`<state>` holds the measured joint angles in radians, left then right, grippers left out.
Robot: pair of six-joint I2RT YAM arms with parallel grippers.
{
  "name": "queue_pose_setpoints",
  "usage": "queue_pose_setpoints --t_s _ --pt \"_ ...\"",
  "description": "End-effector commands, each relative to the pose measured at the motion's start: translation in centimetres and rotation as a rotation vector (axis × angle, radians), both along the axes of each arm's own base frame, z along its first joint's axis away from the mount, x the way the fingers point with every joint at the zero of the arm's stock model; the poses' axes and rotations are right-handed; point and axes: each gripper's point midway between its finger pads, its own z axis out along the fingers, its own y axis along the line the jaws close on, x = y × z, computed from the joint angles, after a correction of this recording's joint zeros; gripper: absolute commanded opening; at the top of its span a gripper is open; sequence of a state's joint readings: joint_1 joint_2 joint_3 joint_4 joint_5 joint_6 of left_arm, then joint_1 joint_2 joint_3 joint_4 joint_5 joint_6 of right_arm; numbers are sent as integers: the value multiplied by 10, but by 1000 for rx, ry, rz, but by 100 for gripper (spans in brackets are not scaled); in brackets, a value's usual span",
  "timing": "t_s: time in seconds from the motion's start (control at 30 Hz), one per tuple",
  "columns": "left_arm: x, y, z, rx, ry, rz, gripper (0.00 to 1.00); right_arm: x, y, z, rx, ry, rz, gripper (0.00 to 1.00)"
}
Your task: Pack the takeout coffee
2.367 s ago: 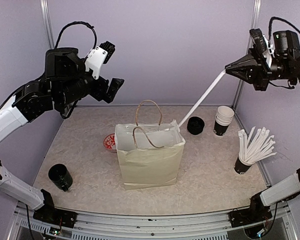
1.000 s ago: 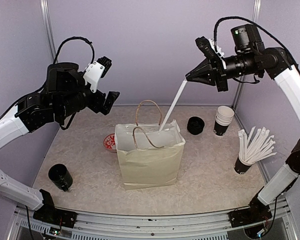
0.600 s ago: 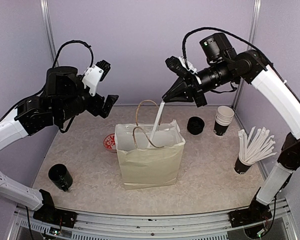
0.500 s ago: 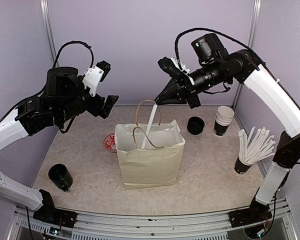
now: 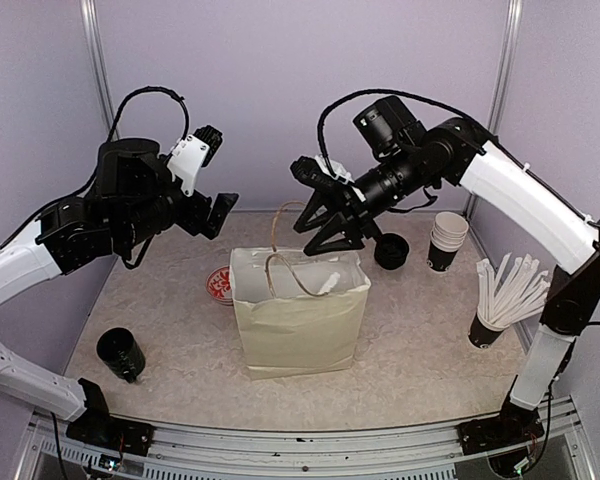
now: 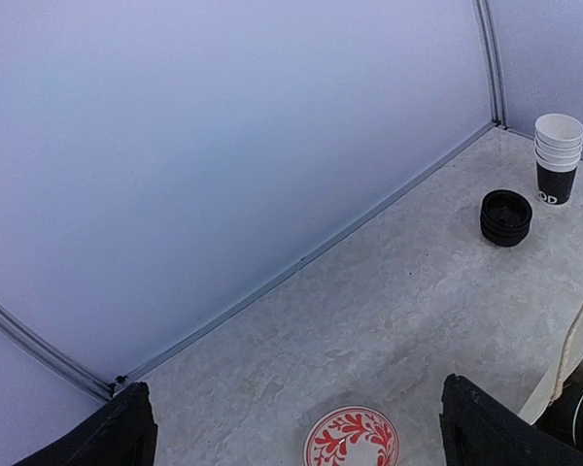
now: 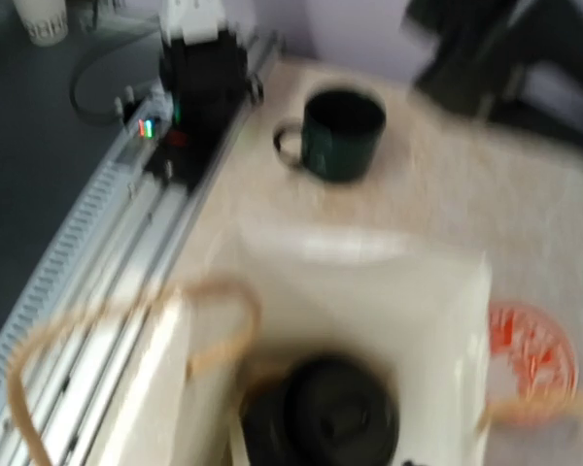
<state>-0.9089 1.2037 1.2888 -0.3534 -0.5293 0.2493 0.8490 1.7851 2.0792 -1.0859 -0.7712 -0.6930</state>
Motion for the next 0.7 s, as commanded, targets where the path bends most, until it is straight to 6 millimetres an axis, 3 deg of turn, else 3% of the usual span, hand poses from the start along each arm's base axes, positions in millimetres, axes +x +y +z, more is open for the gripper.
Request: queue_pose_setpoints --t_s 0.0,0.17,0.3,0.37,0.47,0.53,0.67 --pt "10 2 10 -39 -44 43 99 6 -32 15 4 -131 -107 48" --pt "26 5 30 -132 -61 80 99 48 -90 20 -4 -147 -315 48" --pt "46 11 38 -265 -49 125 99 93 -160 -13 -98 -124 -551 47" --pt "59 16 38 -330 -21 143 96 113 -206 -37 -155 -87 -689 47" --pt "73 20 33 -302 -24 141 92 121 -260 -65 -208 -4 -821 46" --pt "81 28 17 -305 -24 153 91 120 -288 -70 -223 34 -893 45" --pt "82 53 10 -445 4 85 86 115 -336 -67 -265 36 -1044 42"
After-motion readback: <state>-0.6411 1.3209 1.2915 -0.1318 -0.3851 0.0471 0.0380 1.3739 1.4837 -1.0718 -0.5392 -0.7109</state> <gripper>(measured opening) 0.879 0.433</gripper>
